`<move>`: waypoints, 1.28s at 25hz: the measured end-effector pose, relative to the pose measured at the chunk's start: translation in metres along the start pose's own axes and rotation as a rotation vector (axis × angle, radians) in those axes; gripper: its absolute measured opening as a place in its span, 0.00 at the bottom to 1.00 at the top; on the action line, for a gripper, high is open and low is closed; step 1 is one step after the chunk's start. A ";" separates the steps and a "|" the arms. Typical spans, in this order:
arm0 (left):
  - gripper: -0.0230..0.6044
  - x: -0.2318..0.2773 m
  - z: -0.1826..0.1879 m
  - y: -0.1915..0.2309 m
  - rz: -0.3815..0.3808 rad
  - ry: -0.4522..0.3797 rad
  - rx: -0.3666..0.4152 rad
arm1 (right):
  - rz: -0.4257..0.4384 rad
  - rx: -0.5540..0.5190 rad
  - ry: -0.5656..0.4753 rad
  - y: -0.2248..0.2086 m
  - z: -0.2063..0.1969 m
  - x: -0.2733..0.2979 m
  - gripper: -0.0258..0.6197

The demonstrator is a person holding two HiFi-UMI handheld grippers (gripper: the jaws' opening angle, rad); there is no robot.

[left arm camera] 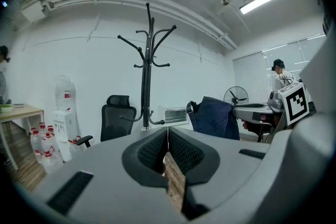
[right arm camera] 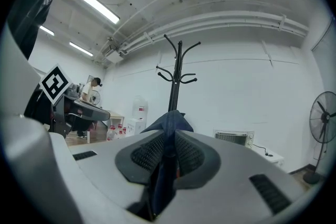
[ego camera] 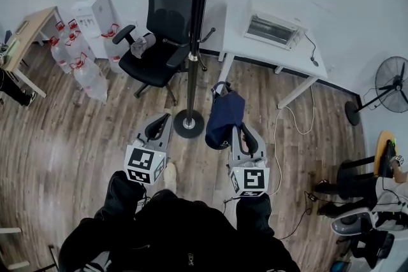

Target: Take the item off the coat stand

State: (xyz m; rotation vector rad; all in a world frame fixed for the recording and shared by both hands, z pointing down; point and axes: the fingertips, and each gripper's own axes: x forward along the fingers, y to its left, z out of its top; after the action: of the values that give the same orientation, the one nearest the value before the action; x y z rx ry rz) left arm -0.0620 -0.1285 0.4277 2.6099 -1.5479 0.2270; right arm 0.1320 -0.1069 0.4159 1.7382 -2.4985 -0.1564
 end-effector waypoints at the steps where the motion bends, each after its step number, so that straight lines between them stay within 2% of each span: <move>1: 0.07 -0.004 -0.001 -0.003 0.006 -0.001 0.000 | 0.006 -0.001 -0.002 0.001 -0.001 -0.004 0.16; 17: 0.07 -0.070 -0.015 -0.051 0.038 -0.015 0.000 | 0.034 0.014 -0.004 0.019 -0.011 -0.080 0.16; 32: 0.07 -0.081 -0.012 -0.054 0.040 -0.026 0.000 | 0.028 0.002 -0.011 0.027 -0.005 -0.090 0.16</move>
State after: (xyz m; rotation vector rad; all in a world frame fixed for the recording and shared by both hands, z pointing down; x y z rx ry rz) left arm -0.0540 -0.0307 0.4243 2.5945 -1.6099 0.1968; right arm 0.1386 -0.0128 0.4229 1.7069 -2.5300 -0.1625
